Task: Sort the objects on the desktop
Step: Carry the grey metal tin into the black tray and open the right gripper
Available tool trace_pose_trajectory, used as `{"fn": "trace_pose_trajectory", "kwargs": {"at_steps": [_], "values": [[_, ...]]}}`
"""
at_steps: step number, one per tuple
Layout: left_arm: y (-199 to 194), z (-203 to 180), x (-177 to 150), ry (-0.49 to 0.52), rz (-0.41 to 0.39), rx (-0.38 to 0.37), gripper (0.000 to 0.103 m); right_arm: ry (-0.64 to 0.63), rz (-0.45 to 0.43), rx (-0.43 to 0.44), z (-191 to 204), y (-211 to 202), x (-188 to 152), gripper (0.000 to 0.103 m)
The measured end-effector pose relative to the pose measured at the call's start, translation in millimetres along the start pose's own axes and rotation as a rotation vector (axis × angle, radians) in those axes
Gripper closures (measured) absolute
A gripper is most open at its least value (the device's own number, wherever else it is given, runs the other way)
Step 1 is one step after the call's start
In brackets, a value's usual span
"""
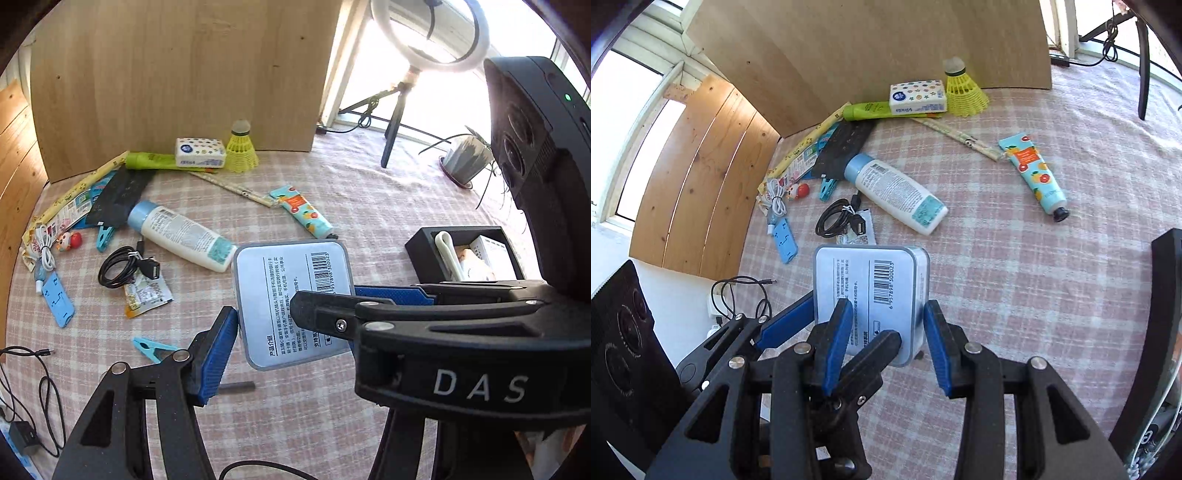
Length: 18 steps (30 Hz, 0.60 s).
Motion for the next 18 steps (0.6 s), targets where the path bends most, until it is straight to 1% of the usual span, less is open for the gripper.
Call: {"fn": "trace_pose_trajectory", "kwargs": {"at_steps": [5,11,18], "values": [[26.7,-76.2,4.3,0.094,0.031,-0.063,0.045,0.086,-0.040,-0.042,-72.5,-36.8,-10.3,0.063],[53.9,-163.0,-4.9,0.198,0.071,-0.143,0.045,0.190,-0.079,-0.095,-155.8,-78.6,-28.9,0.063],[78.5,-249.6,-26.9,0.313,0.136,-0.218,0.045,0.313,-0.105,-0.145,-237.1,-115.4,-76.2,0.063]]}}
Point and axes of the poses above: each gripper's, at about its wrist camera, not at the fingertips, and y roughly the way its jaws point, z to its left, x to its top, the point moved 8 cm from there along y, roughly the way its jaws point, and after that the axes turned 10 degrees about -x, right-handed, at the moved point
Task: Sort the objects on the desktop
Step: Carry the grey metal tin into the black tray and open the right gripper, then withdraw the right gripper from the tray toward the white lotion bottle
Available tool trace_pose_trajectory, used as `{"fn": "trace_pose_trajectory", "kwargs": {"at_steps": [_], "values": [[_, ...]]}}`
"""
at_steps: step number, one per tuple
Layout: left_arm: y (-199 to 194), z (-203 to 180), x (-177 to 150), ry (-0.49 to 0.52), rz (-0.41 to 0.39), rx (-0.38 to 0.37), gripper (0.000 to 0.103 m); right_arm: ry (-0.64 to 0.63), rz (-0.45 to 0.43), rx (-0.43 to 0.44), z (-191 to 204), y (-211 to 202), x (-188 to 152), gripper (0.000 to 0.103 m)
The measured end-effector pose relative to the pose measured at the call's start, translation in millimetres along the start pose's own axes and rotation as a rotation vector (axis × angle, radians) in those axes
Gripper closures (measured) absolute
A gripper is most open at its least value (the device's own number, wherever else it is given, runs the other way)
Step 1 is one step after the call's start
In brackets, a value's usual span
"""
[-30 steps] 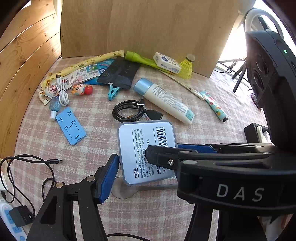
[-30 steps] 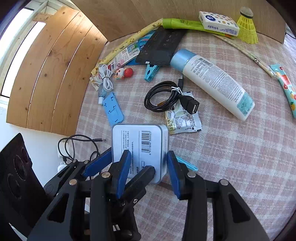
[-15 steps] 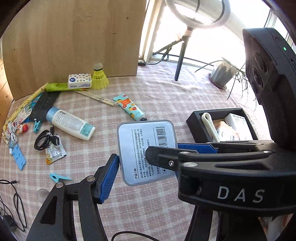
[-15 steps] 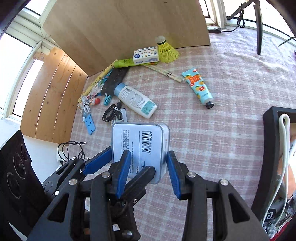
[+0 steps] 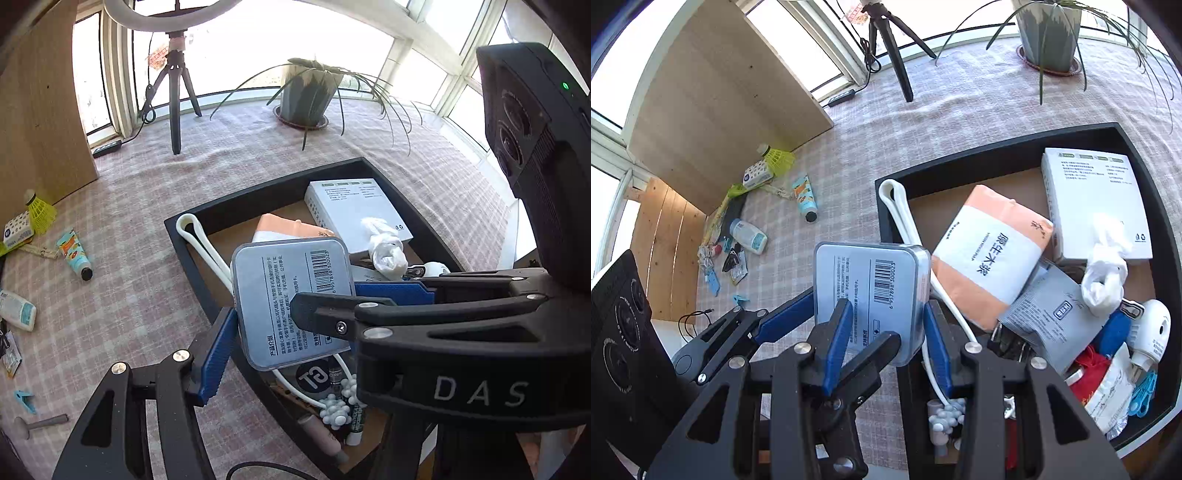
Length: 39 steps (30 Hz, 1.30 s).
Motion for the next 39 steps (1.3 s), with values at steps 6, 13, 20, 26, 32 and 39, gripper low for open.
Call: {"fn": "trace_pose_trajectory", "kwargs": {"at_steps": [6,13,20,26,32,39], "values": [[18.9,-54.0,4.5,0.071,0.034,-0.061,0.046,0.083,-0.029,-0.034,-60.5,-24.6,-15.5,0.063],[30.1,-83.9,-0.5,0.114,0.069,-0.090,0.047,0.108,-0.054,-0.072,-97.7,-43.3,-29.2,0.063],[21.5,-66.7,-1.5,0.061,0.065,-0.067,0.047,0.108,-0.088,-0.092,-104.3,-50.7,-28.9,0.063],[2.4,-30.1,-4.5,-0.002,0.042,-0.010,0.047,0.038,-0.095,-0.106,-80.7,-48.4,-22.1,0.063],[-25.8,21.1,-8.6,-0.096,0.013,0.027,0.047,-0.041,-0.092,-0.047,-35.3,-39.0,-13.6,0.063],[-66.7,92.0,-10.3,-0.207,-0.047,0.104,0.047,-0.185,-0.117,-0.010,41.3,-26.2,3.5,0.063]]}}
Point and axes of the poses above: each gripper's, at about its wrist camera, not at the fingertips, and y roughly the way its jaws point, z to its left, x to its top, the point moved 8 cm from there along y, roughly the way its jaws point, and after that the axes turned 10 degrees about -x, right-handed, at the moved point
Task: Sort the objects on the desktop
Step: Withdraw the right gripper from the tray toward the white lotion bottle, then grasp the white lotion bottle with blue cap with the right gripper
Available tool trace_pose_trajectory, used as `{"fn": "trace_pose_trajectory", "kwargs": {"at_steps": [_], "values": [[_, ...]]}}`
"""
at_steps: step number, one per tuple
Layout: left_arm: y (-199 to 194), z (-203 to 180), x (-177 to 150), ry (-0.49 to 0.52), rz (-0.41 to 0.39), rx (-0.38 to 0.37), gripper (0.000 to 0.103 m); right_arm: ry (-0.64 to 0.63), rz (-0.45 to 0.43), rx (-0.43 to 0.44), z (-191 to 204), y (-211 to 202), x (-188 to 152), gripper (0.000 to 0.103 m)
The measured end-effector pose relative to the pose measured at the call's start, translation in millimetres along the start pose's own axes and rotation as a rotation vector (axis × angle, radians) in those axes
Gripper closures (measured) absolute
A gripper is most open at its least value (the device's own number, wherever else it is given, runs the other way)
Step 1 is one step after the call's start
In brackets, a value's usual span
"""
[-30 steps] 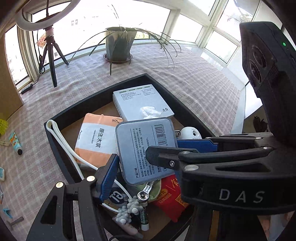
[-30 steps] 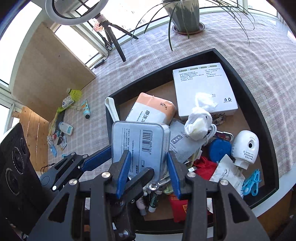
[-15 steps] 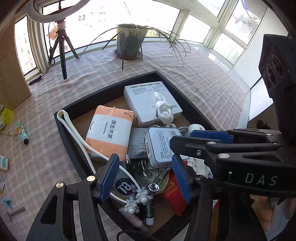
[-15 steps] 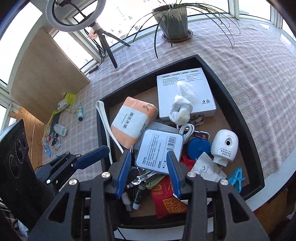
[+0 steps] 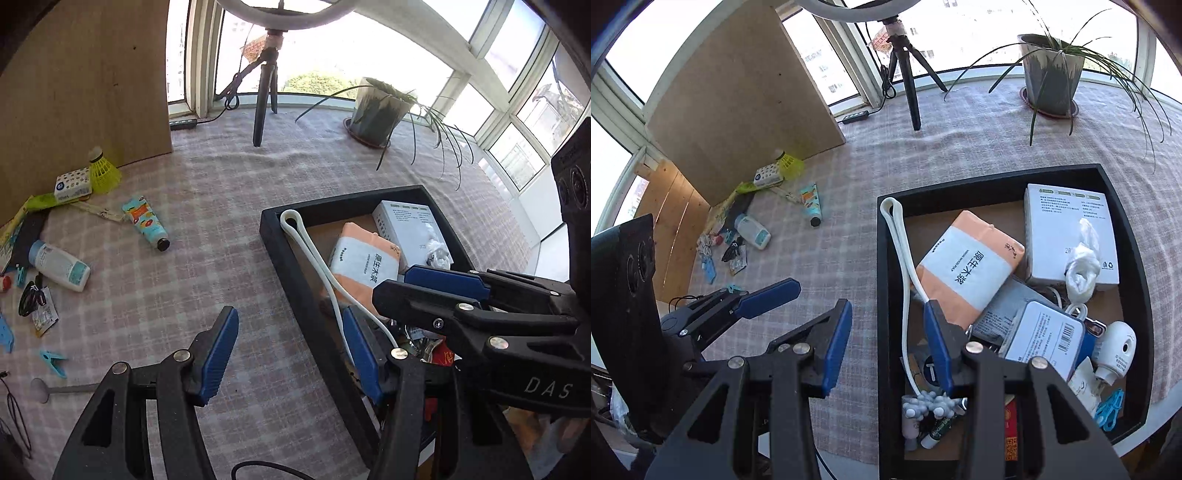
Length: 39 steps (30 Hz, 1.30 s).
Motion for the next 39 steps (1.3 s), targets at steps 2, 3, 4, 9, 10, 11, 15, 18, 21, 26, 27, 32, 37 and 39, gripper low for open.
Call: {"fn": "trace_pose_trajectory", "kwargs": {"at_steps": [2,3,4,9,10,11,15,18,21,26,27,32,37,39], "values": [[-9.6,22.5,4.0,-0.025,-0.019,0.033,0.047,-0.034,-0.015,0.030,23.1,4.0,10.5,0.063],[-14.1,34.9,5.6,-0.041,-0.029,0.056,0.047,-0.057,-0.022,0.038,34.7,6.8,15.9,0.063],[-18.6,48.6,7.2,-0.061,-0.039,0.077,0.047,-0.082,-0.028,0.032,45.5,9.7,21.2,0.063],[-37.1,117.4,8.0,-0.202,-0.080,0.151,0.047,-0.223,-0.095,0.028,104.2,27.7,48.3,0.063],[-39.0,129.9,7.0,-0.228,-0.086,0.164,0.047,-0.244,-0.099,0.037,115.6,32.6,53.7,0.063],[-41.3,143.3,5.7,-0.255,-0.092,0.178,0.047,-0.262,-0.100,0.051,126.7,38.0,58.9,0.063],[-45.2,187.2,-0.3,-0.358,-0.117,0.181,0.047,-0.314,-0.072,0.119,168.5,62.8,75.8,0.062],[-42.6,214.3,-2.7,-0.420,-0.133,0.181,0.047,-0.367,-0.051,0.119,197.4,84.0,85.2,0.062],[-35.4,238.4,-2.8,-0.476,-0.137,0.171,0.047,-0.419,-0.005,0.139,223.9,106.4,89.6,0.062],[-22.1,269.4,-0.5,-0.533,-0.130,0.169,0.047,-0.501,0.052,0.116,257.8,145.4,97.2,0.062],[-20.2,274.4,-0.4,-0.542,-0.129,0.170,0.047,-0.502,0.074,0.123,263.0,154.5,99.3,0.062],[-9.8,296.2,2.2,-0.590,-0.131,0.149,0.047,-0.486,0.178,0.158,283.4,199.7,109.2,0.062],[-1.2,311.0,3.8,-0.611,-0.127,0.142,0.047,-0.453,0.273,0.205,298.0,232.6,109.0,0.062],[2.1,316.5,3.4,-0.622,-0.122,0.138,0.047,-0.448,0.291,0.215,304.2,241.6,108.2,0.062]]}}
Point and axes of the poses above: each gripper's, at about its wrist camera, not at the fingertips, and y roughly the way its jaws point, z to its left, x to its top, the point moved 8 cm from there along y, roughly the way its jaws point, and after that the axes turned 10 degrees about -x, right-handed, at the moved point
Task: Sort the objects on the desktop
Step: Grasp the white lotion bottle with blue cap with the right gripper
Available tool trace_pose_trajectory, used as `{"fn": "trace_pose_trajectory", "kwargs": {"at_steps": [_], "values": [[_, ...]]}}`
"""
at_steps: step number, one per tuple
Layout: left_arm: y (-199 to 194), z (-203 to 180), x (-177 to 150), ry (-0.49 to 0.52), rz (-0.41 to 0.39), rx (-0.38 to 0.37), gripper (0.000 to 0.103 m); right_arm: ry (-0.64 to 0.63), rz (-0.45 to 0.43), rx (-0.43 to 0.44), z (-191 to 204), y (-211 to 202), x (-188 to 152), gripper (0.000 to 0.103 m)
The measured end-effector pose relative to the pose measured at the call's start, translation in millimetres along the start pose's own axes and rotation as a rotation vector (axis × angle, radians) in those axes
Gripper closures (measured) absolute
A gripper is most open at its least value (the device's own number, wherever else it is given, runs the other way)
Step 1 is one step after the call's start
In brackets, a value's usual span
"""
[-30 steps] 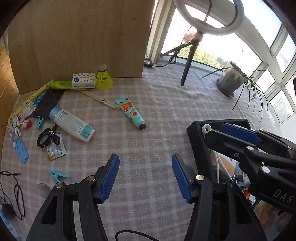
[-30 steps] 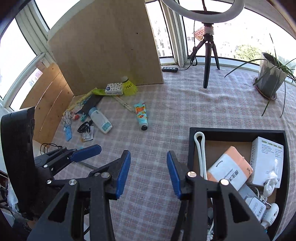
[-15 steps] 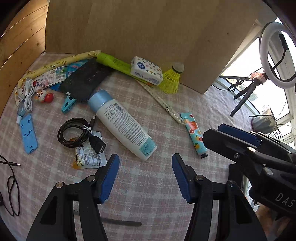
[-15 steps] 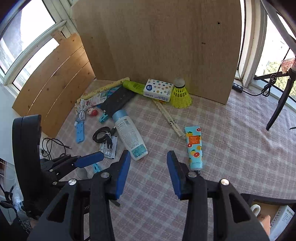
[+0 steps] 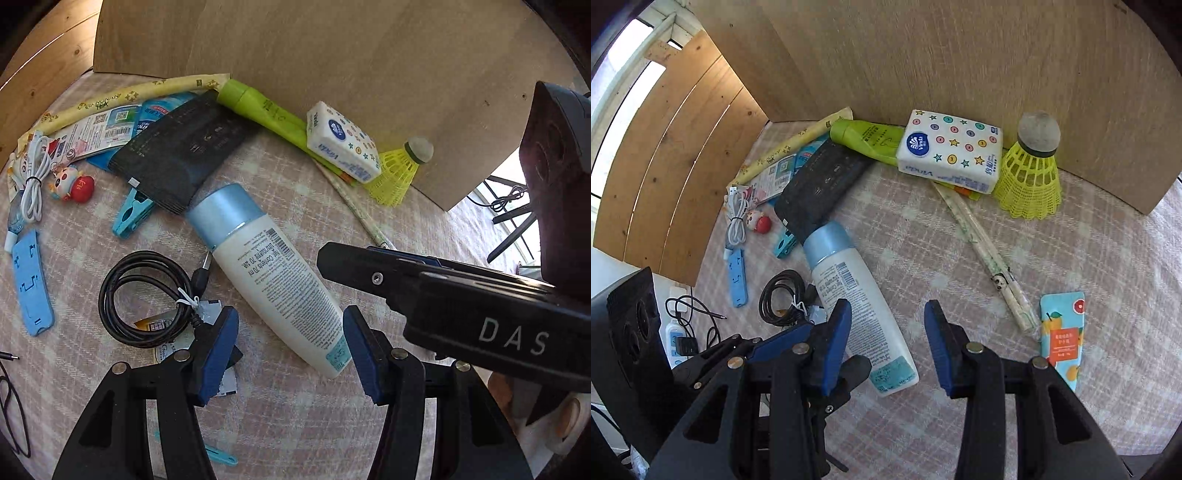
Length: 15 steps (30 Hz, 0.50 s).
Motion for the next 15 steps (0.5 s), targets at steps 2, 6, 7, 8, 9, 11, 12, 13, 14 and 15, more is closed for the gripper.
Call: {"fn": "trace_pose_trajectory", "kwargs": {"at_steps": [2,6,7,8,9,11,12,13,14,15], "values": [[2.7,3.5,2.3,-0.009,0.001,-0.007,0.047,0.001,0.012,0.014,3.2,7.2,2.4,0.062],[4.3,8.4,4.9,-0.015,0.000,-0.011,0.051,0.016,0.039,0.041,6.6,20.8,4.1,0.062],[5.0,9.3,5.5,-0.019,0.001,-0.016,0.054,0.023,0.047,0.047,6.5,24.0,4.0,0.062],[5.4,10.3,6.0,-0.024,-0.001,-0.020,0.056,0.032,0.050,0.051,6.1,27.1,3.8,0.062],[5.8,11.0,6.6,-0.027,-0.005,-0.024,0.056,0.047,0.044,0.070,5.9,27.9,4.5,0.062],[6.9,10.9,7.1,-0.029,-0.012,-0.029,0.056,0.087,0.045,0.107,4.7,29.7,3.7,0.062],[7.0,10.3,7.1,-0.025,-0.017,-0.027,0.056,0.104,0.048,0.133,5.4,30.6,1.8,0.062],[8.0,8.5,5.8,-0.008,-0.015,-0.018,0.057,0.117,0.053,0.159,6.9,31.7,-0.8,0.062],[8.7,6.7,4.4,0.004,-0.014,-0.013,0.058,0.126,0.057,0.176,8.8,33.1,-4.1,0.062],[8.6,5.0,2.8,0.009,-0.014,-0.013,0.059,0.135,0.052,0.182,9.3,33.0,-6.2,0.062]]}}
Point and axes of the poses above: each gripper's, at about its wrist camera, not at the fingertips, and y roughly the way its jaws point, z to its left, x to its top, the point moved 8 cm from there along y, roughly the way its jaws point, and after that the axes turned 10 degrees about -x, right-handed, at the moved point
